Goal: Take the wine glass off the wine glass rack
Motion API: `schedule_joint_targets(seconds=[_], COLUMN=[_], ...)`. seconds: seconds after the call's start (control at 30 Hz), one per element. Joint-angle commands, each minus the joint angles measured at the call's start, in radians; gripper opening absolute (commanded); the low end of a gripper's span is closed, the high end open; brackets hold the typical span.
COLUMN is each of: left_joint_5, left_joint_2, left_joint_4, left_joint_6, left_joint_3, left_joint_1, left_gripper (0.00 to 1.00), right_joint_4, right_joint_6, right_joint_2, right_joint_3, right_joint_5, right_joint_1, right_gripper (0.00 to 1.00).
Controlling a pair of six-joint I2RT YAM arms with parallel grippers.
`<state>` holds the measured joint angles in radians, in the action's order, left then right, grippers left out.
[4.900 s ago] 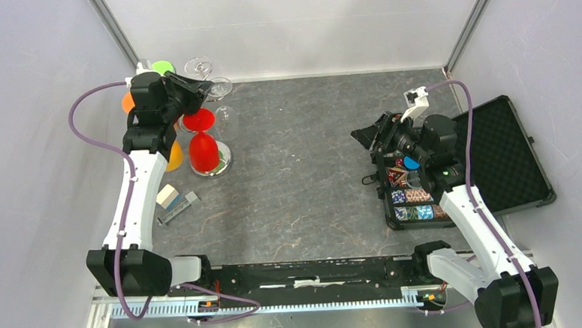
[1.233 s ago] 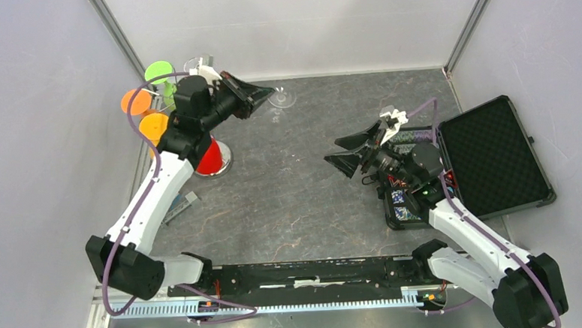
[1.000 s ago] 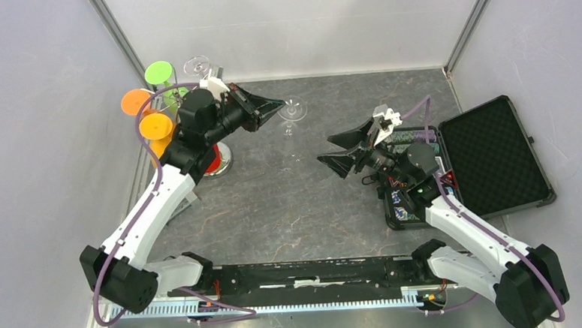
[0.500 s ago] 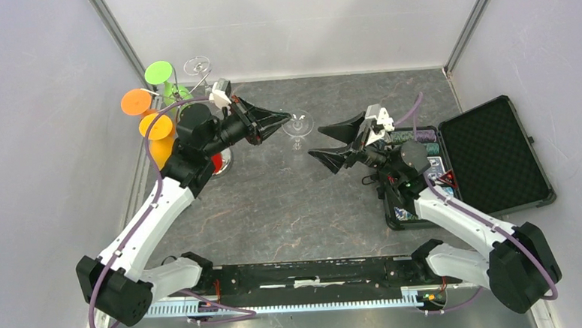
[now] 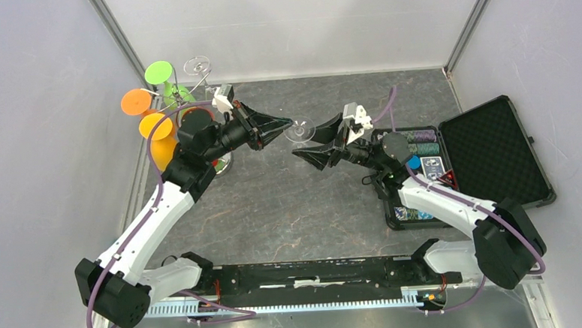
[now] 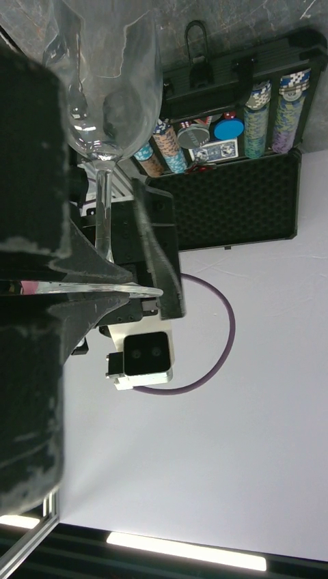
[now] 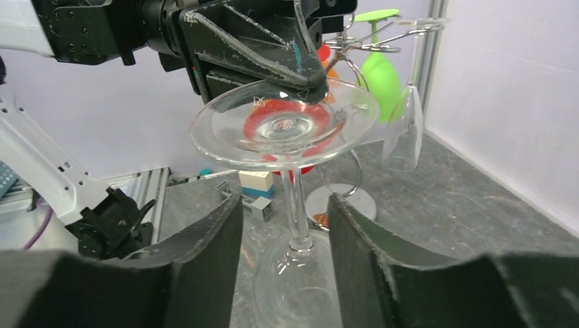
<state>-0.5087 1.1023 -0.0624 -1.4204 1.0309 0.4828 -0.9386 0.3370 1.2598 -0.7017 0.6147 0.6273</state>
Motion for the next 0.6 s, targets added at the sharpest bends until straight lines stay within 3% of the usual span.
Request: schedule_joint_targets(seconds=[0.0,0.13,0.33,0.4,0.43,0.57], left_joint_5=[-0.024,-0.025,-0.003,0.002,0.004,0.028], left_joint_2=[-0.038,-0.045,-0.064,-0.064,-0.064,-0.077], left_joint_4=[-0.080,-0.080,-0.080,-0.080,-0.079,-0.060], left_joint_6=[-0.046,-0.052,-0.040,-0.031,-0.022,0.031], left_joint_3=[-0.002,-0.007,-0.031,-0.032,-0.030,-0.046], left_joint_1=[0.005,0.007,0.008,0.006,0.007,0.006], left_gripper=[0.02,0.02,0.02,0.06,0.12,0.65], right_joint_4=[-0.069,-0.100,-0.152,-0.187,-0.210,-0.339], right_joint_6=[-0.018,-0.004,0.025,0.042,0.052,0.144], right_joint_2=[0.018,0.041,0.060,0.050,0.044,0.007], right_joint_3=[-0.048,-0.059,-0.064,-0.048,-0.035,0.034], right_joint_5=[0.019,0.014,-0.014,-0.049,-0.072,-0.207], right_joint_1=[0.009,0.014,0.021,0.022,0.022,0.022], right_gripper=[0.48,0.36,0.01,0.00,0.00,0.00])
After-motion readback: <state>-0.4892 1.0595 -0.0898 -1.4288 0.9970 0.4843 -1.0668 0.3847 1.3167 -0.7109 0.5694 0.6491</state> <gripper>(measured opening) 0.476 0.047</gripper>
